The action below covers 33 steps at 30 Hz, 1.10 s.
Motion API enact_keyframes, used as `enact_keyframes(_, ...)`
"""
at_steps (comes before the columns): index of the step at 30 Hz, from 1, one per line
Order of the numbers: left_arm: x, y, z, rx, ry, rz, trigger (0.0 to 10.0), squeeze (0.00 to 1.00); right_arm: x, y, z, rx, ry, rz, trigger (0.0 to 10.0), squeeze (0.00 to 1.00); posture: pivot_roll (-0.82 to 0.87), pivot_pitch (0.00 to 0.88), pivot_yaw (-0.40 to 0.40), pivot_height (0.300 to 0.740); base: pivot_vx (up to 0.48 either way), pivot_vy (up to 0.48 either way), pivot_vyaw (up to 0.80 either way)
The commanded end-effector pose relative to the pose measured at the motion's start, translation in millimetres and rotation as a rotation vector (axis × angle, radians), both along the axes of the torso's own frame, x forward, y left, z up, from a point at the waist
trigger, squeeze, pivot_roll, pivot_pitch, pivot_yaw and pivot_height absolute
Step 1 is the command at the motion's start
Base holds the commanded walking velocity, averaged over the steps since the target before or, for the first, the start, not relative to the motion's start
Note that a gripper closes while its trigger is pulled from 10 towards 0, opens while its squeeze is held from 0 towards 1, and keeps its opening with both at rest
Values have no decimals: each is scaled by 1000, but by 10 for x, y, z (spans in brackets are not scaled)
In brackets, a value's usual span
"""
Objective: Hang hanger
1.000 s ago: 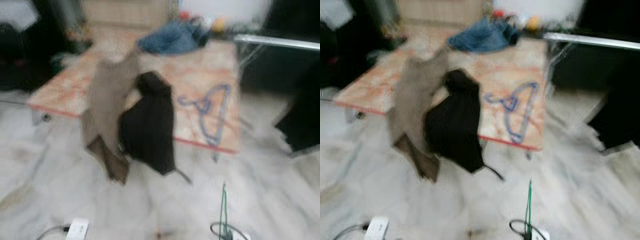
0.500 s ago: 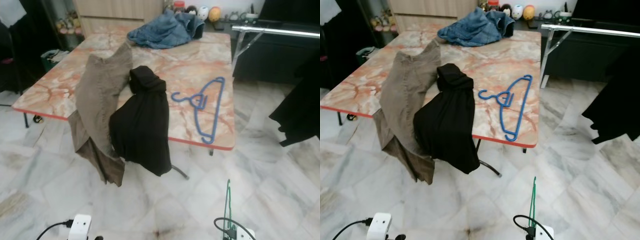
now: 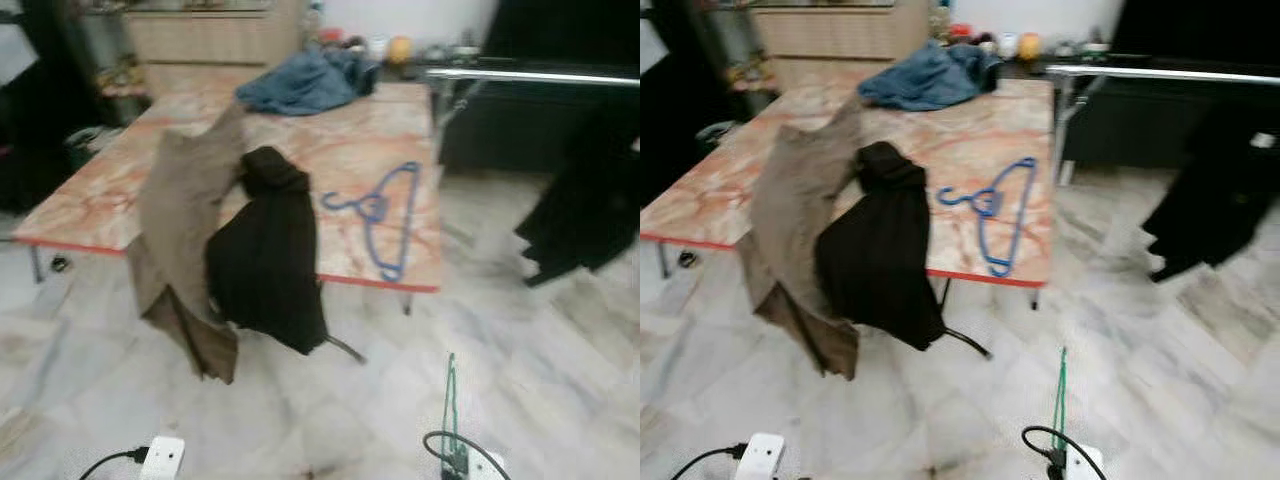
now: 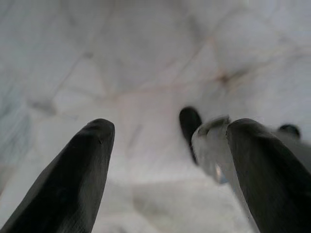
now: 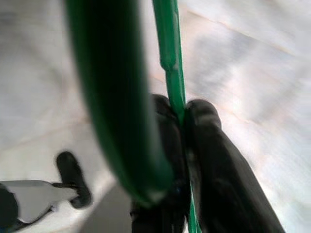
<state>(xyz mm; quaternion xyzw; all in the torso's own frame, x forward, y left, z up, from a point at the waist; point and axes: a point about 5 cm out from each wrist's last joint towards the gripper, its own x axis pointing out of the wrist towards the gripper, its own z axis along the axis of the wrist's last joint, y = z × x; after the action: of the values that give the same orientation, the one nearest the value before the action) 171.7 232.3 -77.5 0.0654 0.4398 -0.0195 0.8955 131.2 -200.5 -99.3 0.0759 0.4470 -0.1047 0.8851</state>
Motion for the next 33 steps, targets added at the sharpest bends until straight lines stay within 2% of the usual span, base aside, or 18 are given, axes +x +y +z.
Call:
enact_keyframes(1, -22, 9, -6, 2, 2, 0, 10000, 0, 60, 20, 17, 1, -13, 9, 10000, 0, 12, 31, 13, 740, 0, -285, 0)
enact_keyframes(22, 1, -17, 3, -8, -16, -5, 10000, 0, 47, 2, 13, 5, -7, -6, 10000, 0, 7, 57, 13, 740, 0, -286, 0)
enact_keyframes(33, -22, -27, -10, -9, -11, 2, 10000, 0, 45, -4, 10, 9, 1, -21, 10000, 0, 9, 61, 11, 740, 0, -298, -793)
